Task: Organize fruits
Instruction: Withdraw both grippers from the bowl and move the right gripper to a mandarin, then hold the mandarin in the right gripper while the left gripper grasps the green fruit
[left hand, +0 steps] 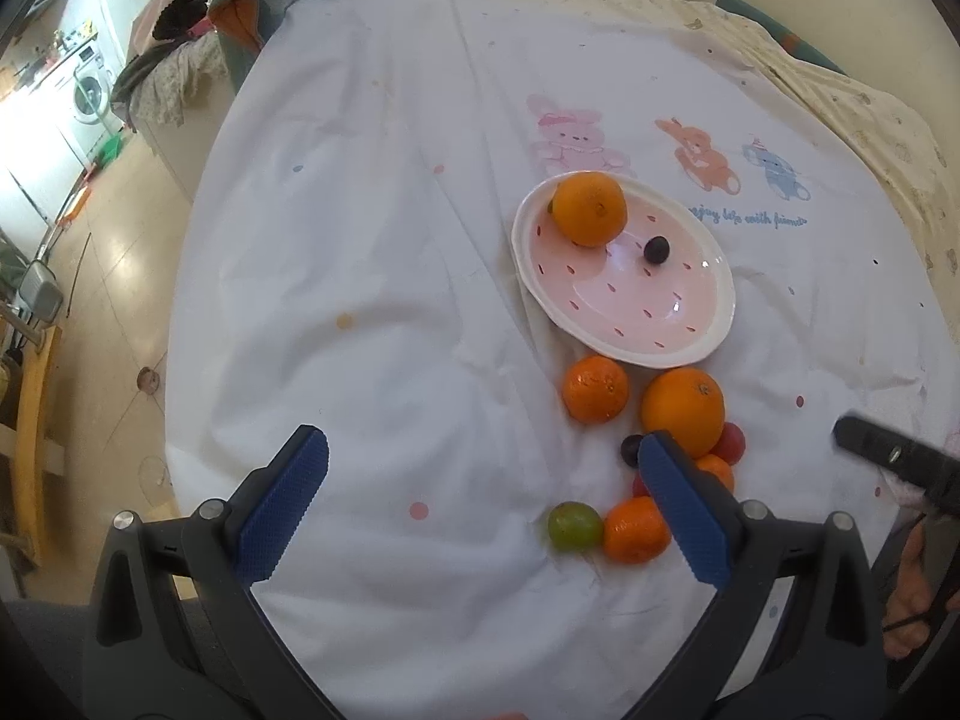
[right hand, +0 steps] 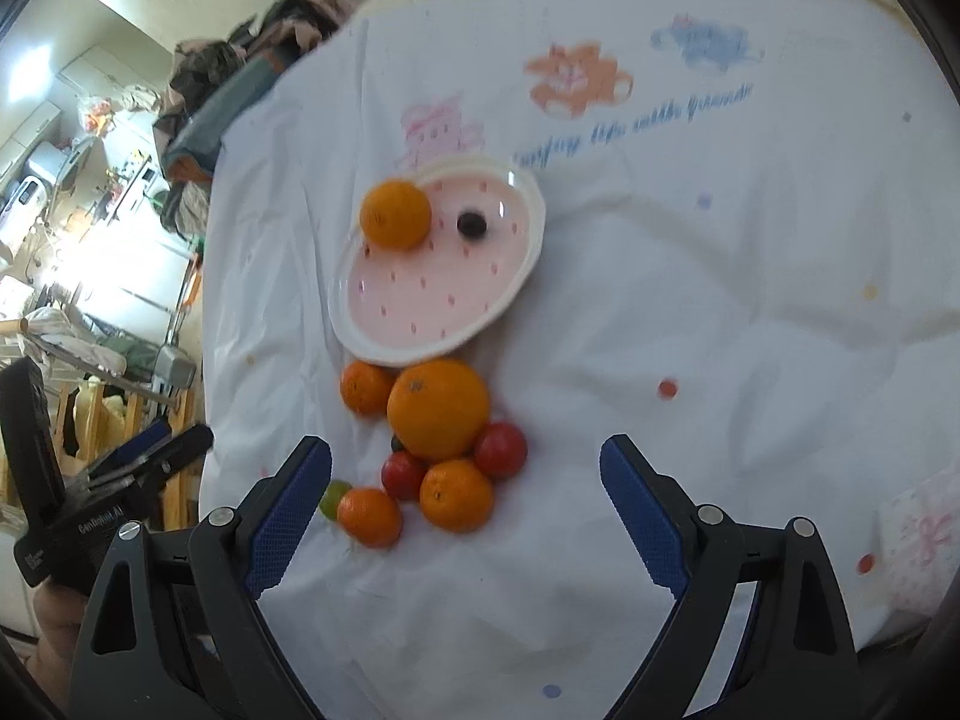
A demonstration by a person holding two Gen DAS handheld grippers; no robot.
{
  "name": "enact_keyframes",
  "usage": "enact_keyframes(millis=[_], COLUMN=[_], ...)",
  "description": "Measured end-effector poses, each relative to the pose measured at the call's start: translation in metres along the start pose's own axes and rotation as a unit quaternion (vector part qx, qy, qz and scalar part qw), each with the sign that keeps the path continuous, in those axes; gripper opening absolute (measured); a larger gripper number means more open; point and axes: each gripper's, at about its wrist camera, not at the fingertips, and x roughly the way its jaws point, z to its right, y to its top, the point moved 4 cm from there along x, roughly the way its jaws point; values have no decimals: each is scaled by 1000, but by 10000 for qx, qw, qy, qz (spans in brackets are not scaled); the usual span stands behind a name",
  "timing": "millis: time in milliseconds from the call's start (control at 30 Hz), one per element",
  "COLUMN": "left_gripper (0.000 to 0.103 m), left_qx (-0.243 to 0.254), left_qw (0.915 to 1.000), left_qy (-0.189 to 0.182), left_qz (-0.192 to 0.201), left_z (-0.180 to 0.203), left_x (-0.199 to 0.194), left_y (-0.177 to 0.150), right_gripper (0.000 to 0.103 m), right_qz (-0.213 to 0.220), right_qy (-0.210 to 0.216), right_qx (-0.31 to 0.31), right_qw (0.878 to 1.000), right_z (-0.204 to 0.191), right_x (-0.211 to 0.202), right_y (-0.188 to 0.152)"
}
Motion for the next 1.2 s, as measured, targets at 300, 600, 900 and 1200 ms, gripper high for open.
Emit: enact_keyframes(millis=[300, 600, 900, 1200], left_gripper=[102, 102, 102, 101], left_qx=[-212, -367, -449, 607], left_qw=[9995, 9989, 9983, 9923], left_qy=[-139, -92, -95, -393], left_qz=[-197, -273, -366, -1009], left_z=[3, -9, -15, -11], left_x=[10, 14, 16, 12], left_y=[4, 4, 3, 3], right_gripper=[68, 62, 44, 44], right_qz=[-1410, -1486, -1381, -790], right_qy=[393, 101, -56, 424], right_qx=[756, 195, -129, -310], right_qw=[9863, 9887, 9903, 9955], right_z=[10, -10, -10, -19], right_x=[70, 101, 87, 13], right_y=[-28, -27, -31, -13])
